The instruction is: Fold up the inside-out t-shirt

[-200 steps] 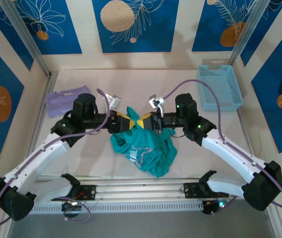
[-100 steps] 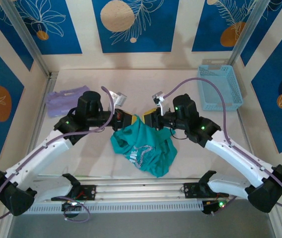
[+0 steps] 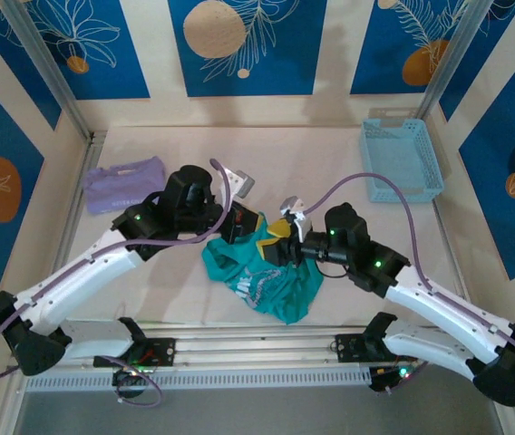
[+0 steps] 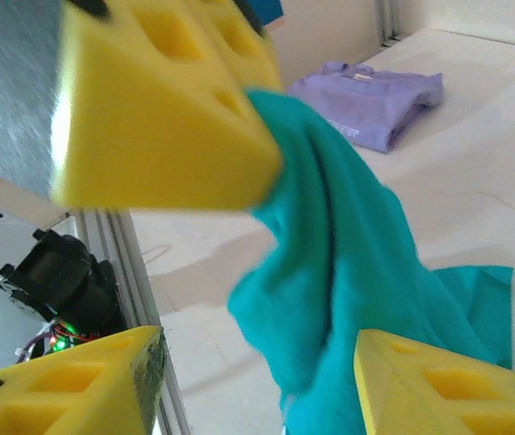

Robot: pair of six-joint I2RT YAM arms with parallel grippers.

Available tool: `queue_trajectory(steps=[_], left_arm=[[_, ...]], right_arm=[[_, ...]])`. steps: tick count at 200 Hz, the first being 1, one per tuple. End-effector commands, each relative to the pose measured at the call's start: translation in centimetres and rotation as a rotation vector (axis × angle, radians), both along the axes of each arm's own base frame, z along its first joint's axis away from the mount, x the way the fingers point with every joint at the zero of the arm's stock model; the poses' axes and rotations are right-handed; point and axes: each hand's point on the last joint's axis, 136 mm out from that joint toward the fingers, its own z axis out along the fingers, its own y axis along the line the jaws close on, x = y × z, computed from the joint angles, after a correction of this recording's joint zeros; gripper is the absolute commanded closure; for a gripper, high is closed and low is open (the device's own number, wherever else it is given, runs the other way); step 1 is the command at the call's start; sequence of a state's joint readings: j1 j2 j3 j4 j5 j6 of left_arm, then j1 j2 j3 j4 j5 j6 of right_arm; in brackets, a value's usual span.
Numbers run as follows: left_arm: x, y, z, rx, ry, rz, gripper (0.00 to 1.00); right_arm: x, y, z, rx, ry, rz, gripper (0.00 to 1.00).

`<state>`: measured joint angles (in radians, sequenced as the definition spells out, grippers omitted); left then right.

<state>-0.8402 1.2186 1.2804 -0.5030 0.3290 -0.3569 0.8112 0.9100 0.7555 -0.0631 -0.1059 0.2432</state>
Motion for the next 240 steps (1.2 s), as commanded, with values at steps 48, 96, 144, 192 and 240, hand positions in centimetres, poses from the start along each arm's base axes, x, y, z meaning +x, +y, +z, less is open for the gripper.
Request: queue_trajectory(steps=[48, 96, 144, 192, 240], left_arm=[[0.4, 0.8, 3.1, -0.058, -0.067, 0.036, 1.00], [2.2, 4.2, 1.3, -0.044, -0.069, 0.159, 0.68], [2.3, 4.9, -1.4, 0.019, -0.046, 0.179, 0.53], [4.4, 4.5, -2.0, 0.055, -0.024, 0.251, 0.45], [6.1, 3.4, -2.6, 0.051, 0.001, 0.264, 0.48]], right_arm=[[2.6, 0.1, 1.7, 0.073, -0.032, -0.076, 1.00], [1.1, -1.0, 3.2, 0.192, 0.049, 0.098, 1.00], [1.3, -1.6, 3.5, 0.208, 0.065, 0.119, 1.00], [1.2, -1.6, 3.4, 0.206, 0.067, 0.128, 1.00], [0.8, -1.5, 3.1, 0.194, 0.058, 0.147, 1.00]])
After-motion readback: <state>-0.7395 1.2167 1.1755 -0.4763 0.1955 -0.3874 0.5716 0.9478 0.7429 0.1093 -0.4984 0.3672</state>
